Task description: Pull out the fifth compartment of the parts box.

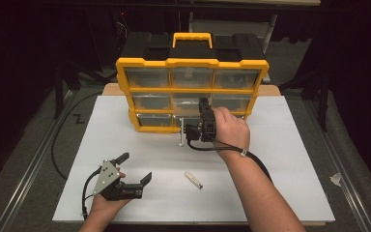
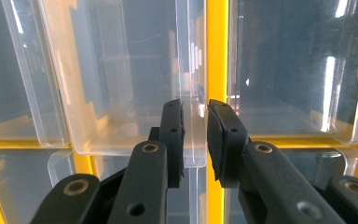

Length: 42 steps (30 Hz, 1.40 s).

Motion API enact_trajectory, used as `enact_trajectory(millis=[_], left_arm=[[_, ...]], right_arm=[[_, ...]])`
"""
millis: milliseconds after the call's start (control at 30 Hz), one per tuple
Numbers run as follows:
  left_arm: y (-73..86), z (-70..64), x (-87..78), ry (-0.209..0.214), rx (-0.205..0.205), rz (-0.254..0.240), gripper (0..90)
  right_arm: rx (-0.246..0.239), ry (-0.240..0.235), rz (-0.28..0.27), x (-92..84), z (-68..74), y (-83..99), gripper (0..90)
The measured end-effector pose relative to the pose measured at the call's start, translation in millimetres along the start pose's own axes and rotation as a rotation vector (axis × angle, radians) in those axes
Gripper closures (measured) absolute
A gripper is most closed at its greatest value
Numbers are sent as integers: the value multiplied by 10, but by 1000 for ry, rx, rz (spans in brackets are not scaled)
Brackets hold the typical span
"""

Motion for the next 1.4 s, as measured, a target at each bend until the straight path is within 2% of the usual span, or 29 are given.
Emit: enact_trajectory(millis=[300, 467, 533, 800, 833, 867, 933, 1400], left_arm=[[-5, -2, 5, 1, 2, -3, 4], [-9, 4, 0, 1, 0, -6, 4], [-8, 4, -1, 1, 0, -6, 4], [-10, 3, -3, 3, -1, -8, 4], [-9, 3, -2, 2, -1, -7, 4], [-8, 3, 0, 1, 0, -6, 4], [-7, 4, -1, 1, -1, -5, 4], [-6, -2, 1, 4, 0, -4, 4]], right_arm=[[9, -4, -7, -127, 15, 22, 785], [-13, -4, -13, -200, 7, 17, 788], [3, -6, -10, -219, 20, 25, 788], [4, -4, -12, -290, 34, 34, 788], [-22, 0, -24, -290, 16, 24, 788], [-3, -4, -15, -302, 34, 33, 788], [-18, -1, -21, -313, 29, 28, 788], [-18, 2, -35, -442, 54, 48, 787]])
Point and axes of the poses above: each handheld gripper's, and its own axes: x roughly forward along the jaws, y roughly out of its underside, z roughly to its left, the point moved 4 cm from there along x, roughly forward along the jaws, and after that the axes turned 12 degrees about x, right-handed, at the moved point
